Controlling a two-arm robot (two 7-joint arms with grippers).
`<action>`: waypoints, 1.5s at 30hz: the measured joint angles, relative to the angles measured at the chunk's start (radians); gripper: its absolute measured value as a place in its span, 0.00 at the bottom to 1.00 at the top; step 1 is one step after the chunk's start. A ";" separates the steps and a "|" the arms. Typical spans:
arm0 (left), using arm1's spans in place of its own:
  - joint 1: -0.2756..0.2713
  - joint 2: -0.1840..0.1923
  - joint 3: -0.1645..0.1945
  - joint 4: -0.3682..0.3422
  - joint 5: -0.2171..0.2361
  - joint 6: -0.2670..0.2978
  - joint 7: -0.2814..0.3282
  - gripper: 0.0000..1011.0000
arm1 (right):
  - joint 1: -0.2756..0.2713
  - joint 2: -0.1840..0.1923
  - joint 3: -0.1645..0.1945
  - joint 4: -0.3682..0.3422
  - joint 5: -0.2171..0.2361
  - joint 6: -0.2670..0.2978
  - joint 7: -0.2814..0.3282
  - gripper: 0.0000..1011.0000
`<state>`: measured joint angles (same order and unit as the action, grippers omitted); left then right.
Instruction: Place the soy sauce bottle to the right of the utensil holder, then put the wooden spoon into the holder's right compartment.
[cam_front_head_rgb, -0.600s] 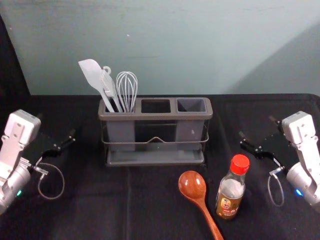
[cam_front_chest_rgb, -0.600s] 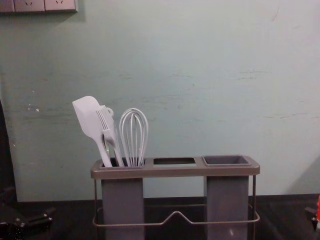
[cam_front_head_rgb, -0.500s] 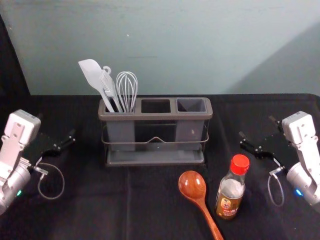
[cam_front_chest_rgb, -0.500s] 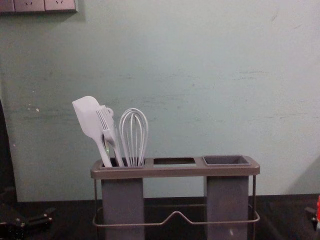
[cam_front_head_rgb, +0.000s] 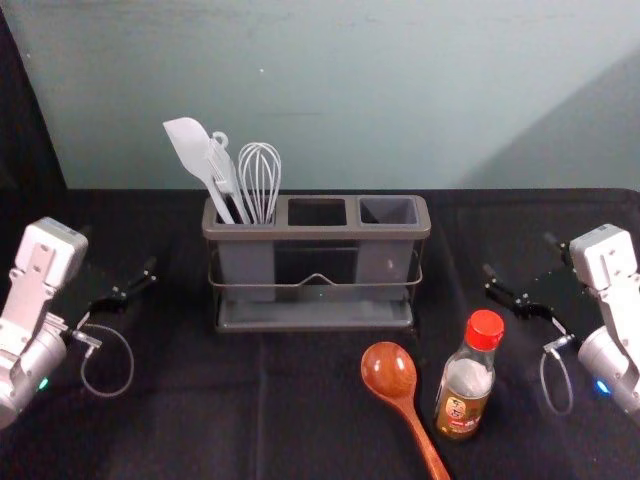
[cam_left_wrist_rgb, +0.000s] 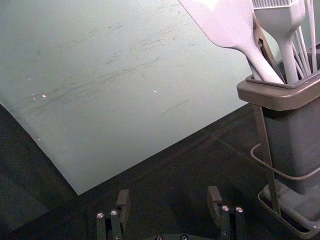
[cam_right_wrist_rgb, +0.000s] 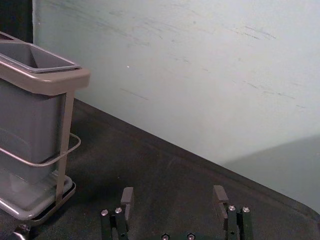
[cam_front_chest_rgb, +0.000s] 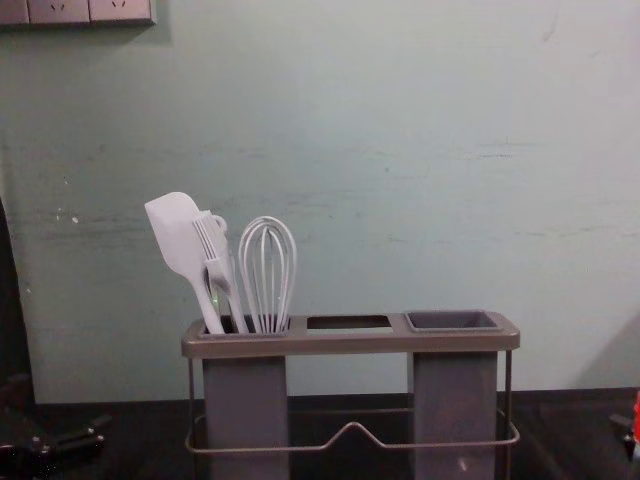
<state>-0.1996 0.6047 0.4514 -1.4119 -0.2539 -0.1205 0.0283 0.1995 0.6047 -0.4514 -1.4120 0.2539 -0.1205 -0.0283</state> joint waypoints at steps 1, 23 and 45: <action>0.000 0.000 0.000 0.000 0.000 0.000 0.000 1.00 | 0.000 0.000 0.000 0.000 0.000 0.000 0.000 0.99; 0.000 0.000 0.000 0.000 0.000 0.000 0.000 1.00 | 0.000 0.000 0.000 0.000 0.000 0.000 0.000 0.99; 0.000 0.000 0.000 0.000 0.000 0.000 0.000 1.00 | -0.038 0.023 0.017 -0.045 -0.027 0.008 0.001 0.99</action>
<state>-0.1995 0.6047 0.4514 -1.4120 -0.2539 -0.1205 0.0283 0.1618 0.6281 -0.4348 -1.4568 0.2270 -0.1122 -0.0270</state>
